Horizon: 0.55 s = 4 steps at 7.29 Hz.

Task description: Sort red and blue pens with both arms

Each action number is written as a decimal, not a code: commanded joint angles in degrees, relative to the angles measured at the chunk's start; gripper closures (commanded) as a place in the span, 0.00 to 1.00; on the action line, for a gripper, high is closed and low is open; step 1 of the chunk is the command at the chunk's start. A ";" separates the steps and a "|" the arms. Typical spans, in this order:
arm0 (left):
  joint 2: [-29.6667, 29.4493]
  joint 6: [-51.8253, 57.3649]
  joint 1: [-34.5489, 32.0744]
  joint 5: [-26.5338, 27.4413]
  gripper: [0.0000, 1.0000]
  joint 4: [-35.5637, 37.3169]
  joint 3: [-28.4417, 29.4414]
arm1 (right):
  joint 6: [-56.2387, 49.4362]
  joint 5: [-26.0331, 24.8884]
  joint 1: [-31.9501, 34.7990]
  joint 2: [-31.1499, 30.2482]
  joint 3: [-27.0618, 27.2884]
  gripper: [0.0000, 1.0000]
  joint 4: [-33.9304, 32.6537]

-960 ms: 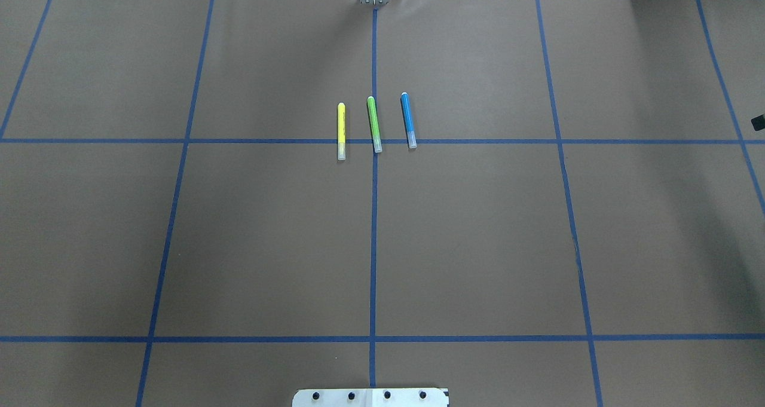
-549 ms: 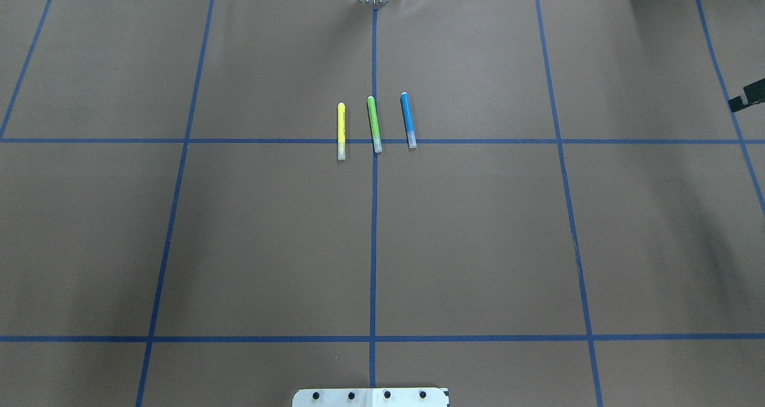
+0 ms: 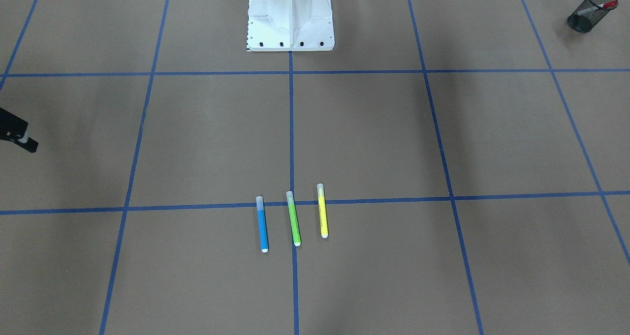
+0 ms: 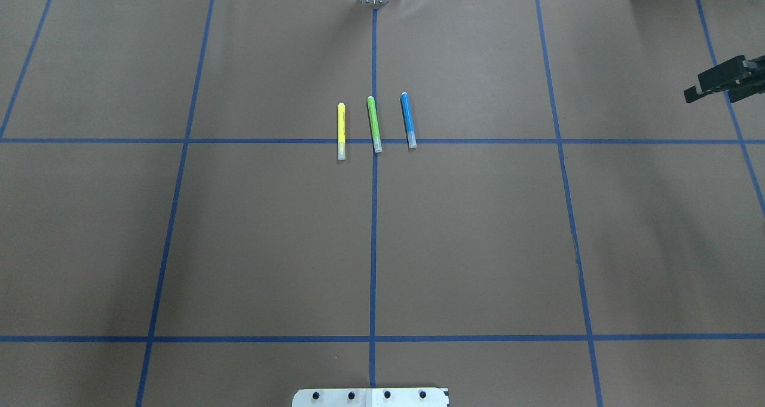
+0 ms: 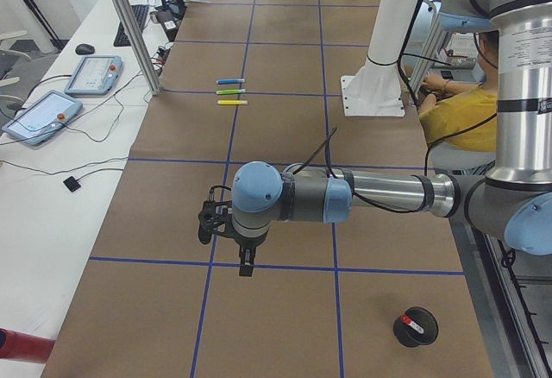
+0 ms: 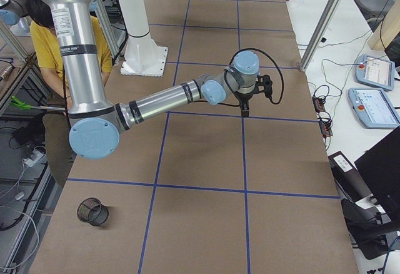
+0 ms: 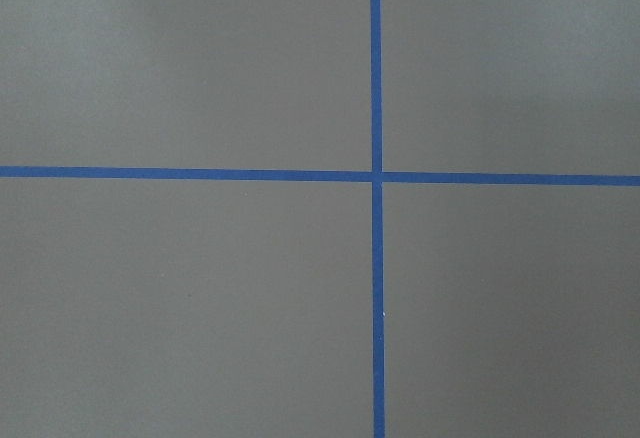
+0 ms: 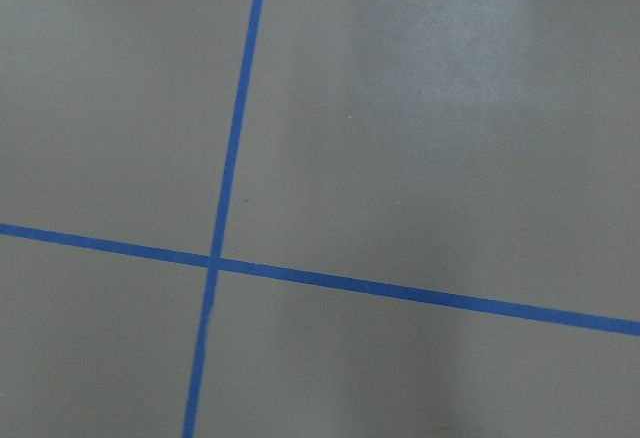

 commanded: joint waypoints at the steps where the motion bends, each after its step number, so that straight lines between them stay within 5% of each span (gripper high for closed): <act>1: 0.19 -0.16 -0.02 -0.01 0.01 -0.04 -0.11 | 8.14 -3.38 -6.48 9.64 0.11 0.00 -8.88; 4: 1.07 -0.08 -0.02 -0.19 0.01 -0.13 -0.20 | 8.60 -9.20 -13.87 24.25 -2.33 0.00 -26.75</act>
